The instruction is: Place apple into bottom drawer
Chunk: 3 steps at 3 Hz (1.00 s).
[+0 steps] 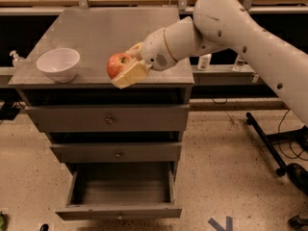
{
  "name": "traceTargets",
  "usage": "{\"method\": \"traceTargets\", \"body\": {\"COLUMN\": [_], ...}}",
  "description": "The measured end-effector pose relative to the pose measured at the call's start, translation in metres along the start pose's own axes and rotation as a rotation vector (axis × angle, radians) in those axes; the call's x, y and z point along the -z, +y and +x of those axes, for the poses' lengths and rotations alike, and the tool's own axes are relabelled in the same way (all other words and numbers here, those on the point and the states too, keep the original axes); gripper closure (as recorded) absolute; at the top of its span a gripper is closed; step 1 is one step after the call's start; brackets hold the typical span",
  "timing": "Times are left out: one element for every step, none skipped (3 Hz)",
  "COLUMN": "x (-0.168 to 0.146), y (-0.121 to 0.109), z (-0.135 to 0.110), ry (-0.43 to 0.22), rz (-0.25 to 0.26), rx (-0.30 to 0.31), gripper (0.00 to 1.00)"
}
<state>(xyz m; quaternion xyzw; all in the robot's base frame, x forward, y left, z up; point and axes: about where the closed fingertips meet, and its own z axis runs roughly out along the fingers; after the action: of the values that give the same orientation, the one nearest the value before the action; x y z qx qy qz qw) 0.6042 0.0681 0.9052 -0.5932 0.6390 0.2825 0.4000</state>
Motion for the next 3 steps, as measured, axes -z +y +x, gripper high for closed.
{"method": "traceTargets", "body": {"x": [-0.048, -0.079, -0.110], "y": [0.002, 0.032, 0.071], "z": [0.049, 0.098, 0.152], "ry": [-0.038, -0.152, -0.268], "rz": [-0.032, -0.035, -0.038], "rx": [-0.085, -0.159, -0.213], "gripper": [1.00, 1.00, 1.00]}}
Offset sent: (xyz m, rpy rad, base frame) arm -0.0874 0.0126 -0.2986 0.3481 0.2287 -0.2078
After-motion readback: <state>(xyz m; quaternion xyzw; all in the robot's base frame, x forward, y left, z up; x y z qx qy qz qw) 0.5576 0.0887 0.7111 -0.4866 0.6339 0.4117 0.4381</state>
